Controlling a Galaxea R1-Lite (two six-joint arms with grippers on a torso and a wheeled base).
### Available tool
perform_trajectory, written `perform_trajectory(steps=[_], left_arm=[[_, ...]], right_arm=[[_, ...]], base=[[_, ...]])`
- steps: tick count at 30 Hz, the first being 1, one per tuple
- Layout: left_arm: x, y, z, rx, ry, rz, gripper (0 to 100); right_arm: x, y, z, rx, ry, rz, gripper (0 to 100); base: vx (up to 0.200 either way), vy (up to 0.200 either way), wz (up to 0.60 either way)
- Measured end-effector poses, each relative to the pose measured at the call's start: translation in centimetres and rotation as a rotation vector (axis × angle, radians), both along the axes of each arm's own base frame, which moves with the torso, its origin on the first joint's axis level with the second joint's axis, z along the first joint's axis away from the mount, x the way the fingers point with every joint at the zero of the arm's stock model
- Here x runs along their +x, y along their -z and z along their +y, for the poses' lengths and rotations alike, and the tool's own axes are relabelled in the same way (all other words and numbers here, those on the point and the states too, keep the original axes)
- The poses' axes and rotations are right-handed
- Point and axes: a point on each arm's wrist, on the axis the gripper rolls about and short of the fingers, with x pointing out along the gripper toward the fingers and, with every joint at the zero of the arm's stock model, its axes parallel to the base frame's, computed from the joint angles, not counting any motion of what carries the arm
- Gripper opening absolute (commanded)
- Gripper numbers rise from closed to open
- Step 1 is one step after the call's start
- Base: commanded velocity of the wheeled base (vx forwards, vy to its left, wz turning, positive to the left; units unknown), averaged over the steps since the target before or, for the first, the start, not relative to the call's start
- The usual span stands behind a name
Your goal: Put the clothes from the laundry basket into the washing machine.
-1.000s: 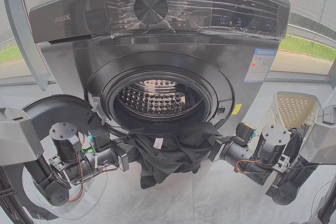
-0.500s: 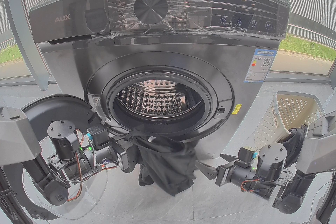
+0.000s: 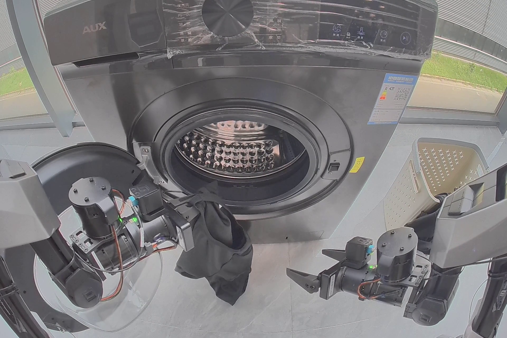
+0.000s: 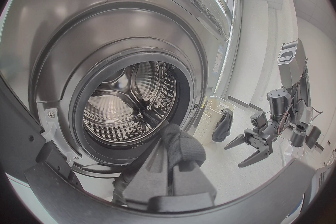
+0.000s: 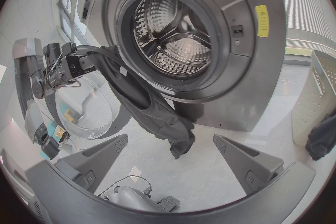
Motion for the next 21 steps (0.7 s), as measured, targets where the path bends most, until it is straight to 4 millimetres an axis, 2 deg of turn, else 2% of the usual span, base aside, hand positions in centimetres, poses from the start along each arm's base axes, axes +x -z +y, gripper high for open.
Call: perform_trajectory(steps=[12, 21], left_arm=[[0.3, -0.5, -0.1, -0.017, -0.006, -0.020, 0], [0.6, -0.9, -0.2, -0.028, -0.012, -0.037, 0]], right_arm=[[2.8, 0.4, 2.3, 0.011, -0.110, -0.105, 100], [4.8, 2.5, 3.9, -0.014, -0.144, -0.136, 100]], base=[[0.000, 0.000, 0.00], [0.000, 0.000, 0.00]])
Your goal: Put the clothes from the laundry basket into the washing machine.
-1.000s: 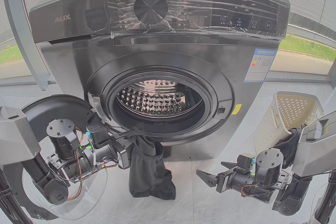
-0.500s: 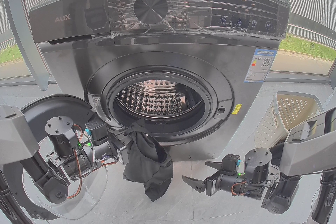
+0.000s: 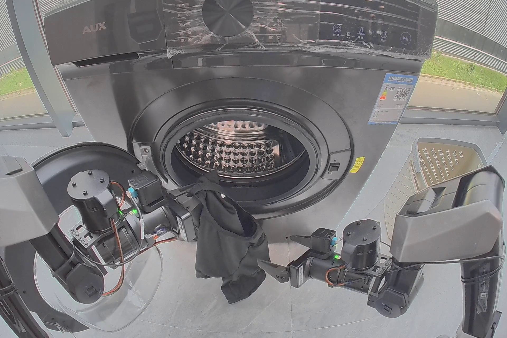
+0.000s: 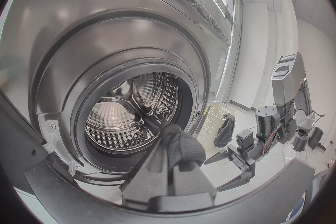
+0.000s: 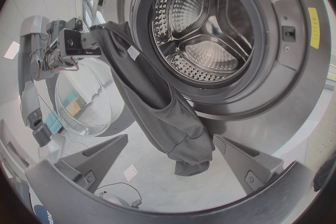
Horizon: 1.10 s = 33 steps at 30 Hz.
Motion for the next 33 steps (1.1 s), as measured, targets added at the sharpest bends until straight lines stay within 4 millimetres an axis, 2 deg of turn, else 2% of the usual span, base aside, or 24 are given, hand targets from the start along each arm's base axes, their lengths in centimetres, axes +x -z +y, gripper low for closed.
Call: perform_trajectory(steps=[16, 33], left_arm=[[0.0, -0.3, -0.1, -0.009, 0.004, -0.011, 0], [-0.7, -0.9, -0.6, -0.020, 0.030, -0.026, 0]], right_arm=[[2.4, 2.9, 2.4, 0.016, -0.022, -0.029, 100], [5.2, 3.5, 3.7, 0.054, -0.003, -0.109, 100]], base=[[0.000, 0.000, 0.00], [0.000, 0.000, 0.00]])
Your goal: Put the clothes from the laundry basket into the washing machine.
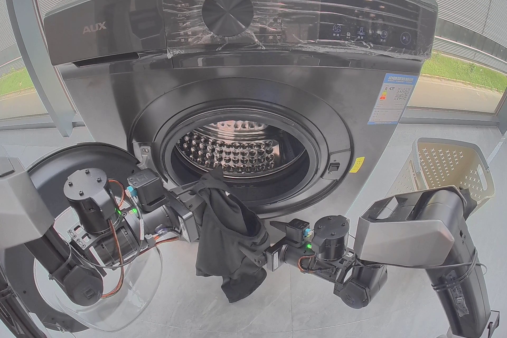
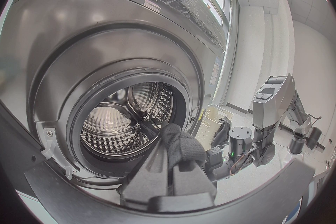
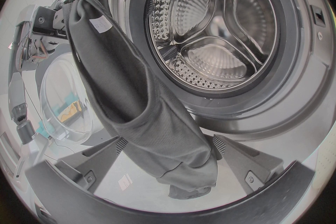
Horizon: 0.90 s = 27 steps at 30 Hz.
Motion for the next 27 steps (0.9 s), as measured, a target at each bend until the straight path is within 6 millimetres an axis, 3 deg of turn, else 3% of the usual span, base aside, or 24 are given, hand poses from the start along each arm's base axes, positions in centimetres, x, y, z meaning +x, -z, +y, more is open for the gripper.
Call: perform_trajectory(steps=[6, 7, 20, 27], left_arm=[[-0.3, -0.1, -0.2, -0.002, 0.010, 0.001, 0], [-0.3, -0.1, -0.2, -0.003, 0.011, 0.001, 0], [-0.1, 0.0, 0.2, -0.002, -0.002, 0.007, 0], [0.1, 0.3, 0.7, 0.002, -0.021, 0.016, 0]], right_arm=[[0.4, 0.0, 0.3, 0.010, 0.001, -0.016, 100], [0.5, 0.0, 0.3, 0.012, 0.001, -0.018, 0], [0.1, -0.3, 0.0, 0.010, 0.005, -0.008, 0], [-1.6, -2.9, -1.4, 0.008, 0.012, 0.002, 0]], base=[[0.000, 0.000, 0.00], [0.000, 0.000, 0.00], [0.000, 0.000, 0.00], [0.000, 0.000, 0.00]])
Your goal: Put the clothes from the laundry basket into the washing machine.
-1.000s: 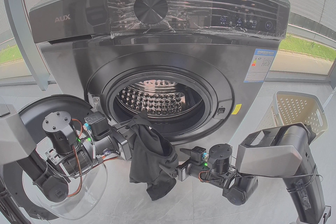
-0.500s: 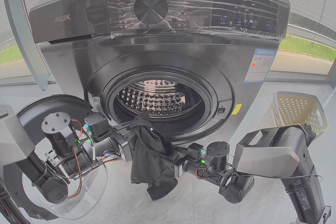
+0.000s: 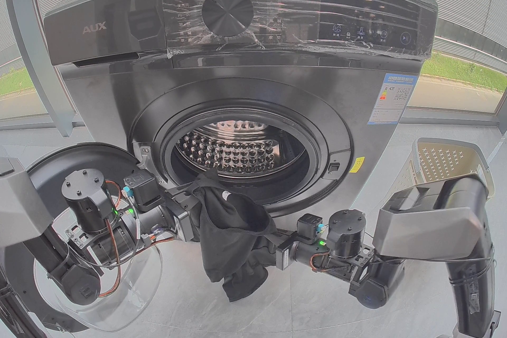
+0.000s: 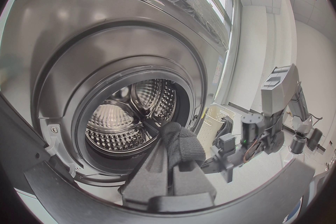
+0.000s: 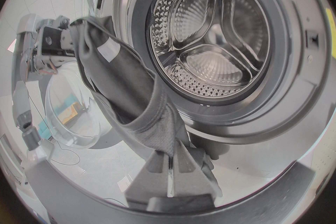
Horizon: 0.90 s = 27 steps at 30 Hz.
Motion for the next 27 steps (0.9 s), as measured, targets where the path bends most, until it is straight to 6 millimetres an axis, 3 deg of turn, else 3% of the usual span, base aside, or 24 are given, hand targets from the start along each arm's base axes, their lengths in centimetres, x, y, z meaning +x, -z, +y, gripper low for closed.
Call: perform_trajectory(steps=[9, 16, 27], left_arm=[[-0.1, 0.3, 0.8, 0.007, -0.017, 0.015, 0], [-1.2, -0.2, 1.7, 0.008, 0.037, 0.013, 0], [-4.1, -1.2, 3.2, 0.007, 0.119, -0.009, 0]], right_arm=[[-3.1, -4.9, -3.4, 0.009, 0.069, -0.010, 0], [-4.9, -9.6, -6.0, 0.124, 0.128, -0.040, 0], [-6.9, -14.3, -7.4, 0.205, 0.119, -0.165, 0]], base=[[0.000, 0.000, 0.00], [0.000, 0.000, 0.00], [0.000, 0.000, 0.00]])
